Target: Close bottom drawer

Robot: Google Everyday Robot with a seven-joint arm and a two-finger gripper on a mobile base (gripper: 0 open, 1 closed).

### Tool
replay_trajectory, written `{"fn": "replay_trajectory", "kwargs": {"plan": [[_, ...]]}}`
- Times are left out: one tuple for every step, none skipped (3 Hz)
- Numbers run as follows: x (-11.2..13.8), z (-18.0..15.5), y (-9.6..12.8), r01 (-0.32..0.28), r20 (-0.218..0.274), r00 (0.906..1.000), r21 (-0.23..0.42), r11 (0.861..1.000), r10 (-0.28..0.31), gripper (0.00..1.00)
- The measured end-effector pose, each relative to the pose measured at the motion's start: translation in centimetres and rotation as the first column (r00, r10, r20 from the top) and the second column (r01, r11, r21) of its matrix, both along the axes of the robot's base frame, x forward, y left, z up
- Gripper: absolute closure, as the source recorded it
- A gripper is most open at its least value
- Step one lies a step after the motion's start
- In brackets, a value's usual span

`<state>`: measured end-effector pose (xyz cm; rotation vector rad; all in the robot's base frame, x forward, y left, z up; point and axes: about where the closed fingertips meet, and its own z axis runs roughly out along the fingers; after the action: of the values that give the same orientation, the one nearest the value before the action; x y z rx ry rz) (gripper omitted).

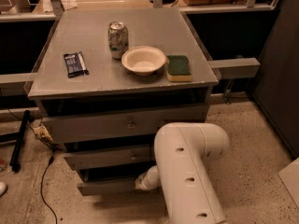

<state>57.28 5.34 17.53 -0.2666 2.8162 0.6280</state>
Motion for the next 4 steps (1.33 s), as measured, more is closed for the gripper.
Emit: {"fn": "replay_trajectory", "kwargs": {"plan": [[-2.4, 0.1, -5.9, 0.088, -0.063, 0.9938, -0.061, 0.994, -0.092, 1.0], [-8.0, -0.6, -13.1, 0.163, -0.16, 0.9691, -0.158, 0.974, -0.188, 1.0], [-9.4, -0.8, -14.4, 0.168, -0.18, 0.963, -0.178, 0.969, -0.2, 1.0], [-9.2, -1.2, -14.1, 0.169, -0.191, 0.9607, -0.173, 0.97, -0.201, 1.0]]}}
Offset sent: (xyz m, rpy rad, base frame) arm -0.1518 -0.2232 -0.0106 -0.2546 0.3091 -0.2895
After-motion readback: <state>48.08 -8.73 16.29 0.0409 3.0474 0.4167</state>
